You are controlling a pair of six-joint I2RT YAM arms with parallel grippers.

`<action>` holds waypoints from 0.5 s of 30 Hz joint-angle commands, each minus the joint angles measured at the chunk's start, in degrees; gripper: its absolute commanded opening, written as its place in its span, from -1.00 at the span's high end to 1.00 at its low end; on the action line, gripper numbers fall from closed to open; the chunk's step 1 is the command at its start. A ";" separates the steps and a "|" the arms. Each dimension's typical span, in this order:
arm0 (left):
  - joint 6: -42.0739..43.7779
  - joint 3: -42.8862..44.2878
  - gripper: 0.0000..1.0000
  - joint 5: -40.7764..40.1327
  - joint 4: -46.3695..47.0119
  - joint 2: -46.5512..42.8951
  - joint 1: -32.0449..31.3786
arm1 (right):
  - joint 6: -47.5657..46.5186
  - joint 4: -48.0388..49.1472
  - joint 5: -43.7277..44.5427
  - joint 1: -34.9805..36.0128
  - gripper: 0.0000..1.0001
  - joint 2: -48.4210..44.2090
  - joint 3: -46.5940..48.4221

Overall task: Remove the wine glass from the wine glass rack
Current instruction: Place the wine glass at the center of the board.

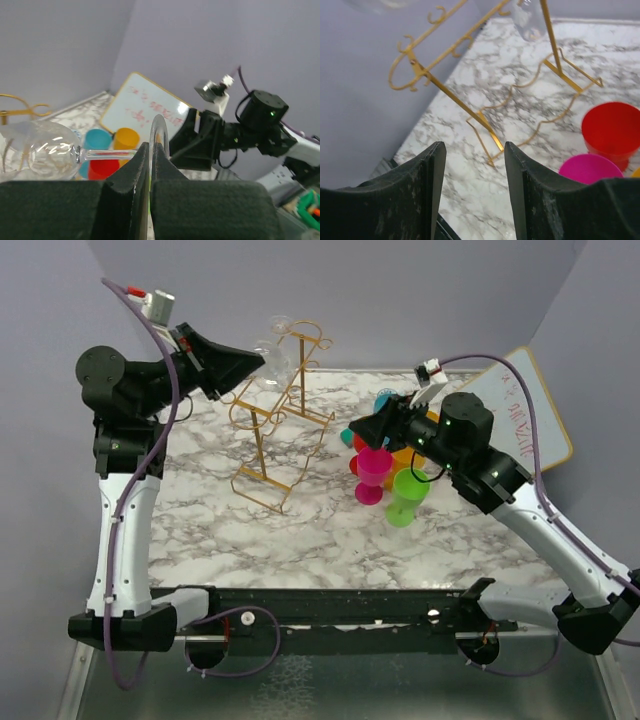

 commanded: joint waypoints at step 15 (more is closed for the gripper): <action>3.44 -3.70 1.00 -1.38 6.09 2.73 -24.48 | 6.01 21.52 -22.44 0.22 -0.11 -2.14 4.09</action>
